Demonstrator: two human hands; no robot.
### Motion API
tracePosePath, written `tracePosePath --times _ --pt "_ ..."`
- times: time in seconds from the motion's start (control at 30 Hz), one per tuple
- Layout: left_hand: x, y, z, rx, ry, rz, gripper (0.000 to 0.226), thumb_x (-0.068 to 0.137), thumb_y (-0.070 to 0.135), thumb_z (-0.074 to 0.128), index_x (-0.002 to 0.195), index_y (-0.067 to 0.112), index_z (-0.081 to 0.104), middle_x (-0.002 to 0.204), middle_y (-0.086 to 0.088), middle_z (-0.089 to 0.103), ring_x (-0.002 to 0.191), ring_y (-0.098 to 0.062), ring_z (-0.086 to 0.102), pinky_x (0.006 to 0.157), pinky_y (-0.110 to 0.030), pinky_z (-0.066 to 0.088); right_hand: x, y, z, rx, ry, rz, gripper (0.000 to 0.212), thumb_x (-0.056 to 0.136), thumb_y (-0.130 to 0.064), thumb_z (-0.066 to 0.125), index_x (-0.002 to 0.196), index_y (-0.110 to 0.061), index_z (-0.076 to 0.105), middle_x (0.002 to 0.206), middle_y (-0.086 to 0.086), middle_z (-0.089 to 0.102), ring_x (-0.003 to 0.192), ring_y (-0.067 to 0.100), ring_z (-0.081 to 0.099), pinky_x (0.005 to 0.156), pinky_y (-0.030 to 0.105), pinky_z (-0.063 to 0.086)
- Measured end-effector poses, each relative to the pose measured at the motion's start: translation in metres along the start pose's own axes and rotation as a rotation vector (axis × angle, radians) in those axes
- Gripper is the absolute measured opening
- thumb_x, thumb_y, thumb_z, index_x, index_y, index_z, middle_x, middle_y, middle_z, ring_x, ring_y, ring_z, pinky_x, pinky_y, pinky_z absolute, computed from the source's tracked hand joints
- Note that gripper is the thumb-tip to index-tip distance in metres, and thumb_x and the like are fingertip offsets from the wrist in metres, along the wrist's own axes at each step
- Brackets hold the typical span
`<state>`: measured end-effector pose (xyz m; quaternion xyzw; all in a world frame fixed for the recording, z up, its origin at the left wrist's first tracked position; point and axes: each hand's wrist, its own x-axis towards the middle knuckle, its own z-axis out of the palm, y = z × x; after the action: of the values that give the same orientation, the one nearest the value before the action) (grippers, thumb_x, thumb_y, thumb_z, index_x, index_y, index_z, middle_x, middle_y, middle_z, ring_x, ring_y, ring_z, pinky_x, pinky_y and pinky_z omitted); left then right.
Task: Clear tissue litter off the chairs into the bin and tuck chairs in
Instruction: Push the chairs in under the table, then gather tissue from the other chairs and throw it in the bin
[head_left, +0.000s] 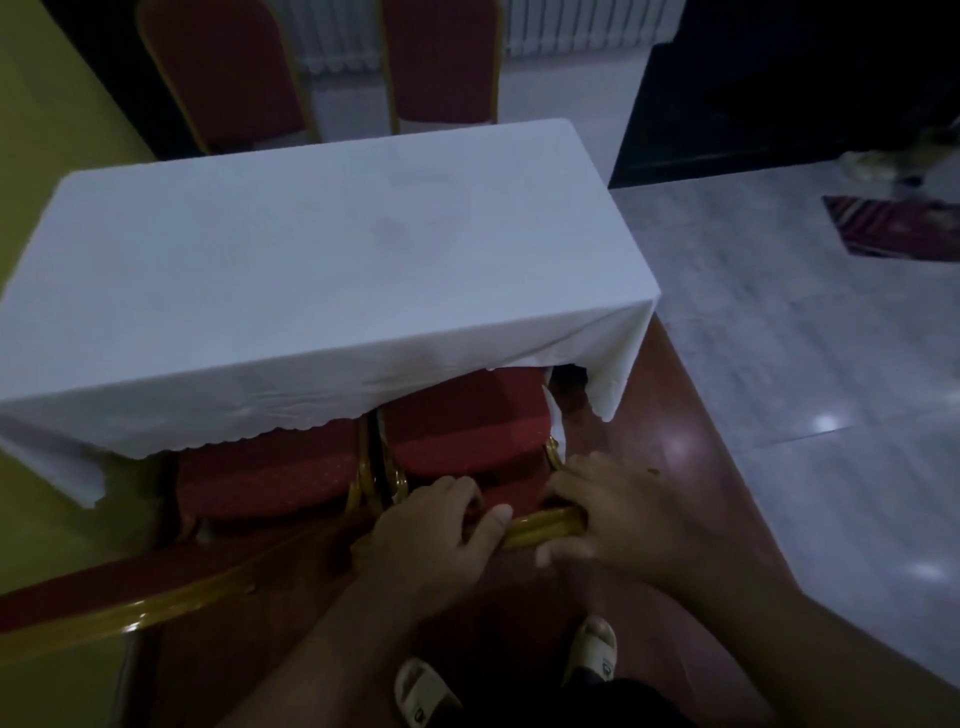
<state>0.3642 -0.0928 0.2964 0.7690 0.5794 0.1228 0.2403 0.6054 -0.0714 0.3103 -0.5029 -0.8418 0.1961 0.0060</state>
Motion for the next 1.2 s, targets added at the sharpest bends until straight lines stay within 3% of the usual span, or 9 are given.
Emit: tracePosePath --times 0.13,0.3,0.43,0.57,0.7,0.87,1.03,1.2 --pt "0.057 0.062 0.006 0.067 -0.017 0.05 0.051 0.09 0.073 0.021 0.105 0.037 0.053 0.096 0.016 0.059 0.088 -0.006 0.054 0.077 -0.038 0.049 -0.019 0.057 -0.029 0.113 0.06 0.092 0.051 0.086 -0.081 0.026 0.097 -0.043 0.057 0.09 -0.025 0.053 0.088 -0.004 0.047 0.081 0.035 0.045" --pt "0.149 0.159 0.04 0.099 0.0 0.072 0.051 0.092 0.068 0.025 0.114 0.033 0.056 0.11 0.012 0.063 0.099 -0.011 0.056 0.084 -0.04 0.05 -0.044 0.19 -0.076 -0.024 0.101 0.285 0.059 0.081 -0.072 0.024 0.118 -0.038 0.055 0.121 -0.011 0.06 0.109 0.015 0.054 0.09 0.043 0.047" --pt "0.22 0.236 0.066 0.079 0.04 0.063 0.05 0.094 0.064 0.031 0.117 0.029 0.059 0.11 0.008 0.065 0.102 -0.016 0.06 0.085 -0.039 0.051 -0.063 0.284 -0.119 -0.037 0.145 0.392 0.048 0.085 -0.065 0.042 0.123 -0.036 0.049 0.131 -0.005 0.055 0.116 0.021 0.051 0.092 0.044 0.043" --pt "0.286 0.292 0.084 0.056 0.019 0.071 0.058 0.094 0.062 0.034 0.134 0.025 0.051 0.134 0.003 0.058 0.123 -0.02 0.052 0.102 -0.042 0.044 -0.052 0.358 -0.166 -0.057 0.162 0.442 0.054 0.089 -0.063 0.048 0.133 -0.033 0.047 0.143 -0.004 0.05 0.129 0.023 0.046 0.103 0.046 0.041" --pt "0.362 0.31 0.095 0.067 0.057 0.06 0.06 0.095 0.058 0.04 0.141 0.021 0.045 0.144 0.001 0.051 0.129 -0.02 0.047 0.108 -0.042 0.039 -0.013 0.426 -0.204 -0.055 0.145 0.467 0.066 0.09 -0.064 0.045 0.146 -0.03 0.035 0.156 -0.002 0.036 0.14 0.023 0.034 0.111 0.049 0.034" --pt "0.481 0.316 0.101 0.028 0.15 -0.004 0.052 0.095 0.05 0.047 0.135 0.016 0.049 0.136 -0.005 0.057 0.124 -0.025 0.052 0.105 -0.043 0.043 0.055 0.501 -0.248 -0.055 0.185 0.438 0.06 0.087 -0.061 0.049 0.138 -0.03 0.043 0.143 -0.001 0.049 0.132 0.025 0.043 0.104 0.05 0.038" --pt "0.599 0.334 0.084 0.039 0.182 -0.029 0.058 0.095 0.055 0.041 0.139 0.018 0.045 0.141 -0.004 0.053 0.127 -0.024 0.049 0.107 -0.047 0.041 0.132 0.566 -0.303 -0.064 0.142 0.449 0.07 0.088 -0.066 0.046 0.147 -0.03 0.033 0.157 -0.002 0.034 0.142 0.023 0.034 0.111 0.051 0.035" --pt "0.701 0.342 0.068 0.079 0.228 -0.131 0.061 0.094 0.057 0.041 0.142 0.02 0.041 0.147 -0.003 0.048 0.134 -0.024 0.044 0.112 -0.044 0.036 0.207 0.633 -0.351 -0.068 0.131 0.387 0.07 0.088 -0.065 0.047 0.148 -0.03 0.033 0.158 -0.001 0.033 0.143 0.023 0.032 0.112 0.05 0.035"
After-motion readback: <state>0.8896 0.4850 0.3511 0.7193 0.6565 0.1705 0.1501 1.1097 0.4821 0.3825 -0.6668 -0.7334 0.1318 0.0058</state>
